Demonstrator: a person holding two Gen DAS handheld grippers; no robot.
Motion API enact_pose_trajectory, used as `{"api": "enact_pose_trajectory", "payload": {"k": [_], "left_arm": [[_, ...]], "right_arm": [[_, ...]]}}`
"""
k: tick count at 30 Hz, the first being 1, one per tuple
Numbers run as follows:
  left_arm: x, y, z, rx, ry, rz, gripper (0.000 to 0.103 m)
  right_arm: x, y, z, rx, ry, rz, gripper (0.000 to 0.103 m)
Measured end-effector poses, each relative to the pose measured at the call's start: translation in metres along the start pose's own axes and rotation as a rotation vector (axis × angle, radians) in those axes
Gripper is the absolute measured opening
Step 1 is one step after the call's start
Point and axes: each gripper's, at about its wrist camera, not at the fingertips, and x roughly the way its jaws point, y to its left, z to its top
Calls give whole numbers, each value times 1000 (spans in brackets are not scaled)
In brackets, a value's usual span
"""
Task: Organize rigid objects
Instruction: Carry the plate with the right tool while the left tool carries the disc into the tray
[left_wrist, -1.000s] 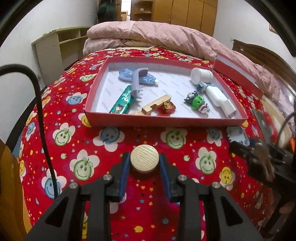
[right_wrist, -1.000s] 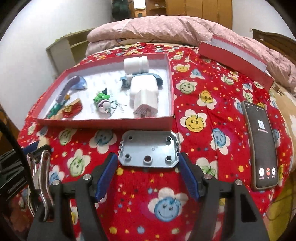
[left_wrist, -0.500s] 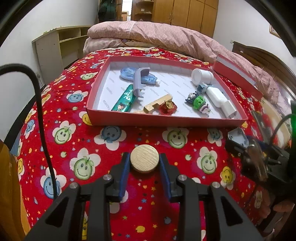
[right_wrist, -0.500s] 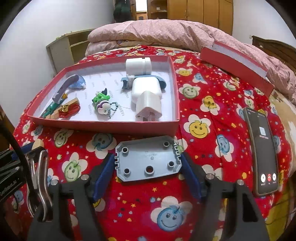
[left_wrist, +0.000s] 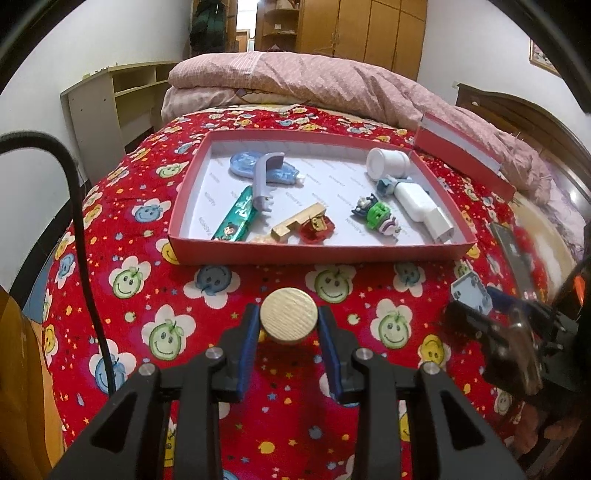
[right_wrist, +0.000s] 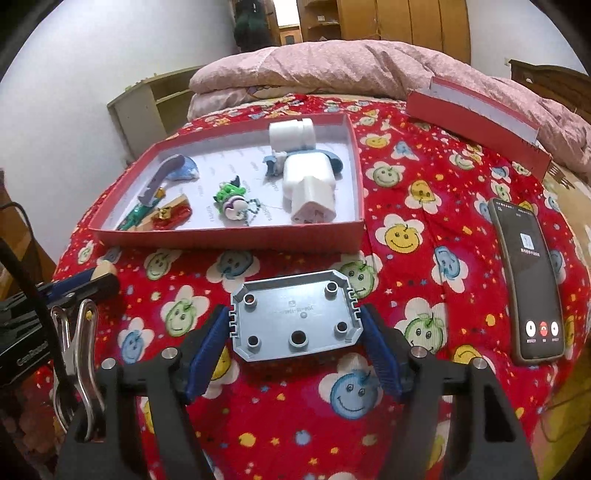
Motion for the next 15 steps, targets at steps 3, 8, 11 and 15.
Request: {"api": "enact_pose_trajectory", "payload": {"k": [3,8,11,15], "left_arm": [[-3,-3,4,8,-9,-2,33],[-5,-8,17,23,-26,-6,33],[-4,-9,26,26,-31,-9,33],[0,-11,37,27,-30,-12,33]], "right_arm": [[-7,3,2,-9,-17,8,72],[-12,7,10,-27,-33,27,72],[-13,10,17,-39,-39,35,72],[-11,12,26,-50,-42,42,72]]}}
